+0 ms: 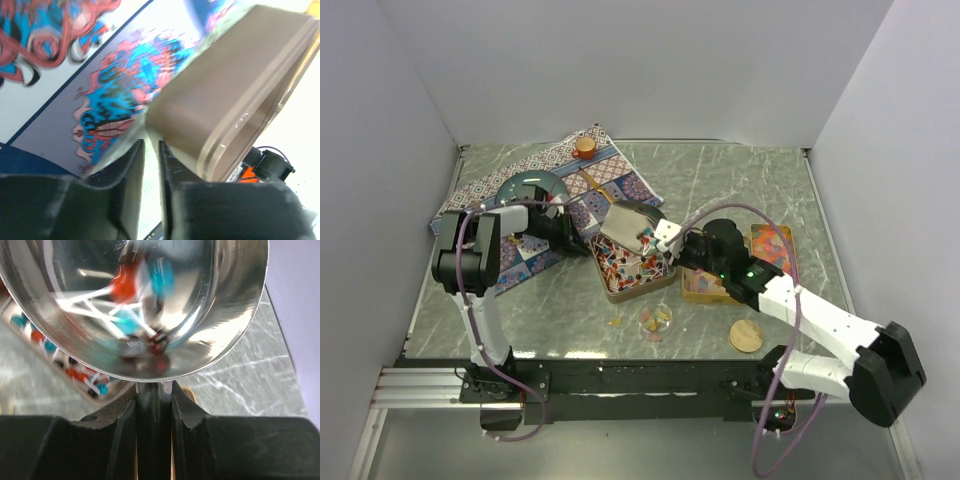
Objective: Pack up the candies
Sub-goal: Scoop the fake candies from the storage box, then place the fake candies in the packing bottle.
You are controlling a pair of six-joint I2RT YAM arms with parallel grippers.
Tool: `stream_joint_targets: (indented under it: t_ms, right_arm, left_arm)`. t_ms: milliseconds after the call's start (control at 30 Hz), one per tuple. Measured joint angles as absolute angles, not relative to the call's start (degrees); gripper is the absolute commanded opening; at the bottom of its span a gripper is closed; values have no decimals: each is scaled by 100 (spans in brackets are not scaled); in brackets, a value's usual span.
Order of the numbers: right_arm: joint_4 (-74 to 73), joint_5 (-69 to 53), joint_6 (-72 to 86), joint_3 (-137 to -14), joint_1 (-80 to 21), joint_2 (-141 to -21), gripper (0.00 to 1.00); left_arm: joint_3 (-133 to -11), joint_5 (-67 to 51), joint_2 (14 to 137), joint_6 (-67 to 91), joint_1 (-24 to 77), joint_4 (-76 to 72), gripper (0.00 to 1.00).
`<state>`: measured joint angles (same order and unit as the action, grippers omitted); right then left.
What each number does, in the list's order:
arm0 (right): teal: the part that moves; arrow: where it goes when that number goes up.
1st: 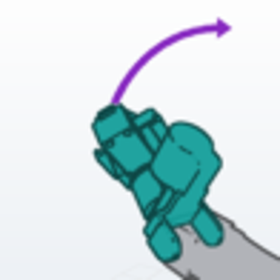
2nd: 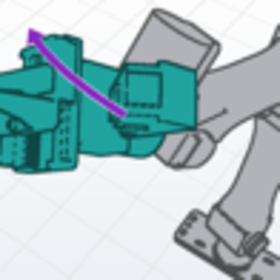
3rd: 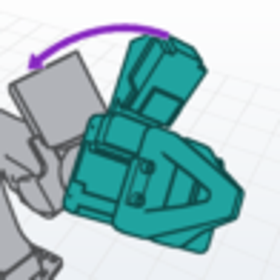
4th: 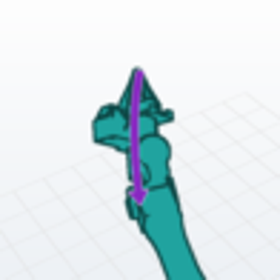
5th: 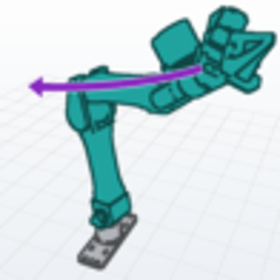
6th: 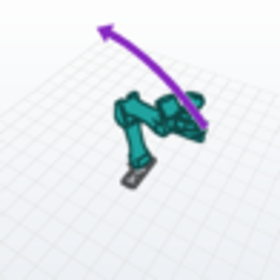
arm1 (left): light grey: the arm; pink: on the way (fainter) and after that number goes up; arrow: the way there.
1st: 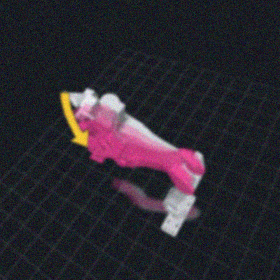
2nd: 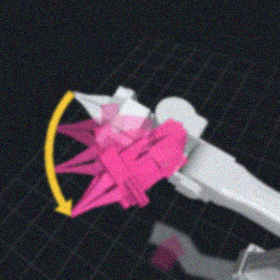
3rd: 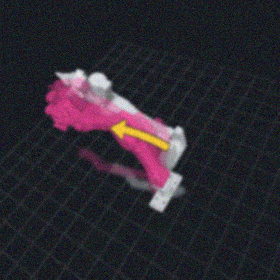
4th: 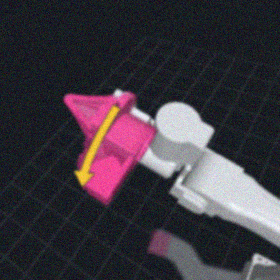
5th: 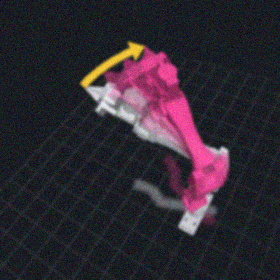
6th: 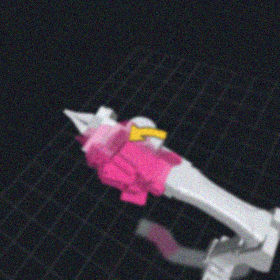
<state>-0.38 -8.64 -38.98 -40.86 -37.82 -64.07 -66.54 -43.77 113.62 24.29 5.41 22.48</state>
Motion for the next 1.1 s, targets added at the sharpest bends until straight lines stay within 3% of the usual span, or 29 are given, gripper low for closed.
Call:
stream_joint_targets:
  t_ms: [333,667,1100]
  right_arm:
    - [-2346,-458,-5465,-4038,-3782,-5238,0]
    - [-3964,-89,-6748,-3771,-3785,-4010,0]
    - [-4355,294,-7273,-3454,-3850,-3955,0]
  left_arm:
    - [-7343,-4219,11048,2427,478,2193,59]
    - [-7334,-4106,10763,2589,471,2126,60]
    - [-7164,-4106,10519,2779,464,1907,60]
